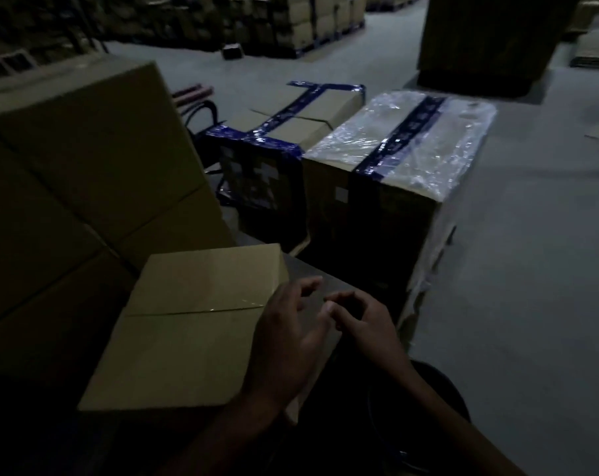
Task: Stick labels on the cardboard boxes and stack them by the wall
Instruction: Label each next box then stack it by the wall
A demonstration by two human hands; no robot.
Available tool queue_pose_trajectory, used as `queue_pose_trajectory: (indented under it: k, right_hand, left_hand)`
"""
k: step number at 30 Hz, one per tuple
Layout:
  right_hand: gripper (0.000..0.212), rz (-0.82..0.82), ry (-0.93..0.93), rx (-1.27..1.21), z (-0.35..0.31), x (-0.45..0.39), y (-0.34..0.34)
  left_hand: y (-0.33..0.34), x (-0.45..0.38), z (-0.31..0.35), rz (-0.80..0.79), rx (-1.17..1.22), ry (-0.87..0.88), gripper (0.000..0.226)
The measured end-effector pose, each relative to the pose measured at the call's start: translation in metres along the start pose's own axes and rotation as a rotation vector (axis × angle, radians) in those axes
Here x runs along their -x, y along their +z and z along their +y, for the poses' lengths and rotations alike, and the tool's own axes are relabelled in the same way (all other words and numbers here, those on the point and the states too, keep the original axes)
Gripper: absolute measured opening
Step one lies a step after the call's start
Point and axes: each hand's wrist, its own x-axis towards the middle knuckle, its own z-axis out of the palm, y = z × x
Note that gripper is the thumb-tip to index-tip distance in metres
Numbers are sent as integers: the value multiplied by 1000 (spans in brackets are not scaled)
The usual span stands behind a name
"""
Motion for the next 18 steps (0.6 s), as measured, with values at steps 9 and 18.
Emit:
queue_pose_trajectory:
  k: [9, 18]
  right_hand:
    - [29, -65, -249, 402, 0, -6, 77]
    - [59, -47, -191, 476, 12, 17, 100]
  left_hand:
    - [-84, 15, -49, 302, -250, -230, 37]
    - [-160, 39, -115, 268, -465, -711, 96]
